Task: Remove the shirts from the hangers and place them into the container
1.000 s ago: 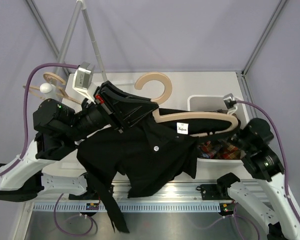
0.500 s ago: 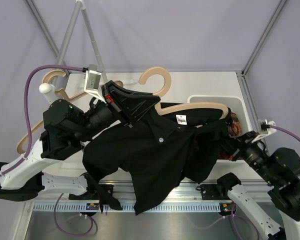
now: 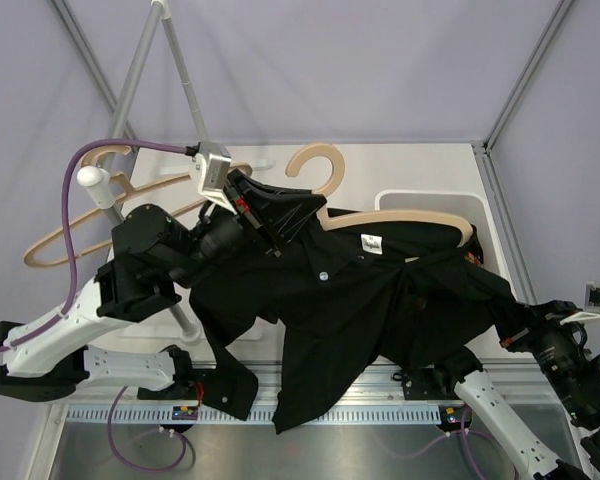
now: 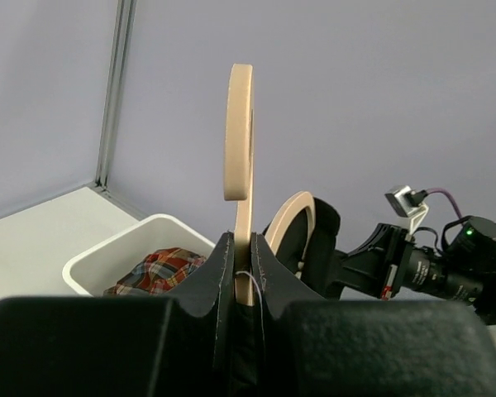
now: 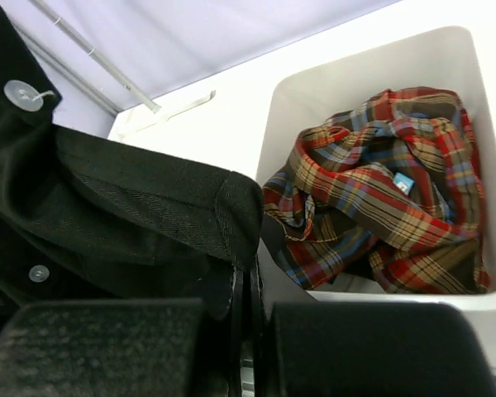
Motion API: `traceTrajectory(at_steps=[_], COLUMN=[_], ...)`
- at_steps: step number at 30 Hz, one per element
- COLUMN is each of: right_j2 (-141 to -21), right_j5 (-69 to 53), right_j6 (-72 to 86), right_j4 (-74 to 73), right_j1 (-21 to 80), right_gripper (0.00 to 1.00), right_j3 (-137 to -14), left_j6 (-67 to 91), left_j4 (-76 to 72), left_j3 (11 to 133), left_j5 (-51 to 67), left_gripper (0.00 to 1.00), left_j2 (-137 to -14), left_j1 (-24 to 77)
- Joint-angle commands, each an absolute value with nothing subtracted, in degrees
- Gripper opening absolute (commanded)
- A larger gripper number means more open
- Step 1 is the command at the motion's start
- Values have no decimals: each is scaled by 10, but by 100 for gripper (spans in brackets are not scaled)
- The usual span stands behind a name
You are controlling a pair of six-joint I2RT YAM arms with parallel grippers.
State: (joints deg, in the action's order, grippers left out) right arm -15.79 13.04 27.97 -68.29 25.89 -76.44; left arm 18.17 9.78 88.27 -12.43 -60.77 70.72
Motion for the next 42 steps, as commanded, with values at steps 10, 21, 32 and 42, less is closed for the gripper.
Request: traceTrajectory(at_steps=[10, 21, 32, 42], right_j2=[-243, -347, -422, -476], right_j5=[-359, -448, -318, -226], right_j6=[371, 504, 499, 431], right_j4=[-312, -18, 61, 24], right_j1=[263, 278, 455, 610], right_gripper=[0, 0, 0, 0], right_j3=[-553, -471, -483, -528], left_j6=[213, 244, 234, 221], left_j4=[-54, -66, -66, -62], left_j3=[869, 880, 885, 872], left_j5=[-94, -49, -54, -71], left_gripper=[0, 0, 0, 0], left_j2=[-597, -609, -613, -608], left_j1=[704, 704, 704, 704])
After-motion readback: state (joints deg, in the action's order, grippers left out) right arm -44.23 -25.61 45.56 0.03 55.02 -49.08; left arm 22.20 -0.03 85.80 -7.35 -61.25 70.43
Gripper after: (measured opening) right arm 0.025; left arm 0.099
